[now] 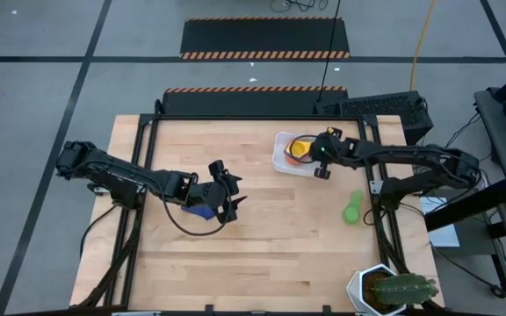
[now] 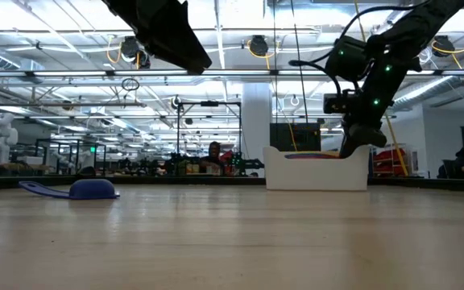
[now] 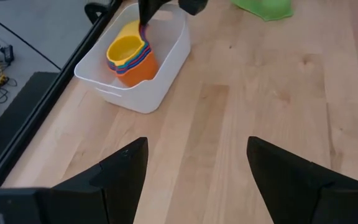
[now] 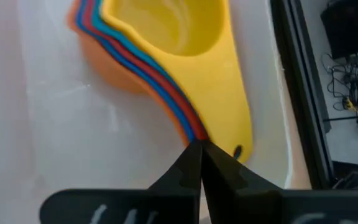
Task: Nest measuring cups in basket
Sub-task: Stack the yellow measuring cup on top of the light blue measuring cup in the white bin, then stack the green measuring cup on top of the yellow measuring cup in the white bin
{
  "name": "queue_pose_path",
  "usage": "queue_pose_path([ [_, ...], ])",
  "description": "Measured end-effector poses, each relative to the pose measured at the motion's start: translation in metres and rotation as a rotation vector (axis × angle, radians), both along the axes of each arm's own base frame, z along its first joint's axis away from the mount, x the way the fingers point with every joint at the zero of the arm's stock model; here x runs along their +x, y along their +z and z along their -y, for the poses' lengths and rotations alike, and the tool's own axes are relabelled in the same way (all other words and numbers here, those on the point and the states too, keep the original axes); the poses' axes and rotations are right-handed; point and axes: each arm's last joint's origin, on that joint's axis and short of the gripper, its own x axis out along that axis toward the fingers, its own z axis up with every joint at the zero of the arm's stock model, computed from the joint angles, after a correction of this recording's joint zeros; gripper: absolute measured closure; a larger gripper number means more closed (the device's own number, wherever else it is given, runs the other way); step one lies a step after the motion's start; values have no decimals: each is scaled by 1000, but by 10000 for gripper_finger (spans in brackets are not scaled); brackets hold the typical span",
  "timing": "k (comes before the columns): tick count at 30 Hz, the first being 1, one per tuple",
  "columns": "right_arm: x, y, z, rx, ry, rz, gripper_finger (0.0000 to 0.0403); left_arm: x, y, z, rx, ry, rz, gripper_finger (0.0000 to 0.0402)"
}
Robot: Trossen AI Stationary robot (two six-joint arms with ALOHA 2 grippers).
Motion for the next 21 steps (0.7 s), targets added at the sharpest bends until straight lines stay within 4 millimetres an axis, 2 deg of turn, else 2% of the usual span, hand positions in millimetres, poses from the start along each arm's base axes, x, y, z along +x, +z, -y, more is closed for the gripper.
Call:
queue_pose_path([
  [6,-3,0,5,-4,-18,-6,403,0,0,0,0,0,1,128],
  [10,0,2,1,-10,3,14,403,0,0,0,0,0,1,128],
  [14,4,10,-12,-21,46,74,403,1,-1,0,1,1,-2,128],
  [21,7,33,-50,55,69,290,403,8,-10,0,10,-3,-16,128],
])
